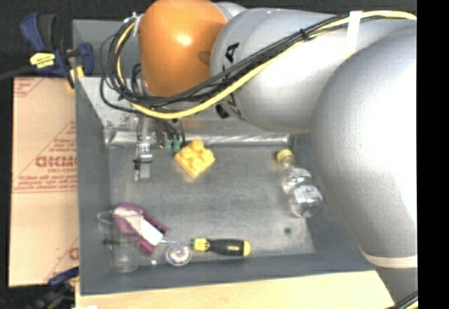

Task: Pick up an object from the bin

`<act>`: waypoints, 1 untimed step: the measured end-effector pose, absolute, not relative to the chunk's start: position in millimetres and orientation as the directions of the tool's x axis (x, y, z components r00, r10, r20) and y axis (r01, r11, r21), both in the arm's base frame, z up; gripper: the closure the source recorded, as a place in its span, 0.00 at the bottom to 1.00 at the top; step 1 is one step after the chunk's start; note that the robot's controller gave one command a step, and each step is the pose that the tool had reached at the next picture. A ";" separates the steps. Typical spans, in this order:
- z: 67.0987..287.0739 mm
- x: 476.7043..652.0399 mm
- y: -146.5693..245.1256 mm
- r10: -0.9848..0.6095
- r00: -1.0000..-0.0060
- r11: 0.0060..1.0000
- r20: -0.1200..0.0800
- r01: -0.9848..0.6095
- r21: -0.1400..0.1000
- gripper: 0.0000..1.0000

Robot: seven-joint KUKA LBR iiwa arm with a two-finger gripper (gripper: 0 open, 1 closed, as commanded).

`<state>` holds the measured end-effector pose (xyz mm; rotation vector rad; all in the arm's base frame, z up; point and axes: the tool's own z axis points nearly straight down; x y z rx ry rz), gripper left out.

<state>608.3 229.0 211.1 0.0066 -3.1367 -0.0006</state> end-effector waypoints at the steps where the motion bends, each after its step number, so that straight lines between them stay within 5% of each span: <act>1: 216.7 609.8 227.9 0.000 -1.000 1.000 -0.003 0.000 0.002 0.00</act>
Offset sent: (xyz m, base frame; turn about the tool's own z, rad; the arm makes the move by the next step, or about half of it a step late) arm 0.0118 -0.0608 -0.1279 -0.0193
